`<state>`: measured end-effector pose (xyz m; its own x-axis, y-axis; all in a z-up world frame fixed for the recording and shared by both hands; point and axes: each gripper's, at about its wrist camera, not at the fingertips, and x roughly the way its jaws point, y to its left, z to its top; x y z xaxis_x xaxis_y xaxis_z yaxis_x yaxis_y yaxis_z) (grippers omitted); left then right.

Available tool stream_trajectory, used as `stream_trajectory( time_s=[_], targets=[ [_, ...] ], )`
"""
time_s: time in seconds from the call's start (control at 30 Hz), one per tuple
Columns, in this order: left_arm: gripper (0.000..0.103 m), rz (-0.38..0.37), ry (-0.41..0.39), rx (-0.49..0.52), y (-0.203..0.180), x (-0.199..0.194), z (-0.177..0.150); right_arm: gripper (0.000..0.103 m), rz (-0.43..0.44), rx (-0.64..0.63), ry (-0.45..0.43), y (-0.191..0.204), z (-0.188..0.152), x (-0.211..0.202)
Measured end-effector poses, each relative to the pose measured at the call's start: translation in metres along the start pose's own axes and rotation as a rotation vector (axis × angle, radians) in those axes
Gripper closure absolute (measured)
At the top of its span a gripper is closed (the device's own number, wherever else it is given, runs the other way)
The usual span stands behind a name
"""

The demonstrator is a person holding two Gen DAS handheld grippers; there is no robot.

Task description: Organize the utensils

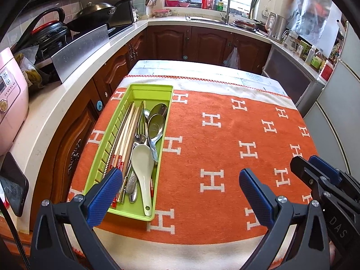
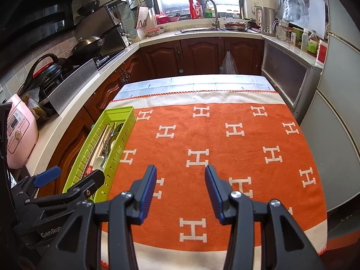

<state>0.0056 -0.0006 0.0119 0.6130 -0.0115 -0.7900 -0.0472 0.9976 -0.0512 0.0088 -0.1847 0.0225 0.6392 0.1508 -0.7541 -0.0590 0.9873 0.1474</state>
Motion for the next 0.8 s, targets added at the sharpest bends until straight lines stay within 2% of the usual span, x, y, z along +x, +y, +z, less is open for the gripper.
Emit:
stream_trajectory(
  time_s=[0.8],
  targets=[
    [0.001, 0.037, -0.006, 0.014, -0.0037, 0.0003, 0.0007, 0.058, -0.031, -0.009, -0.004, -0.0038, -0.0039, 0.0017]
  ],
)
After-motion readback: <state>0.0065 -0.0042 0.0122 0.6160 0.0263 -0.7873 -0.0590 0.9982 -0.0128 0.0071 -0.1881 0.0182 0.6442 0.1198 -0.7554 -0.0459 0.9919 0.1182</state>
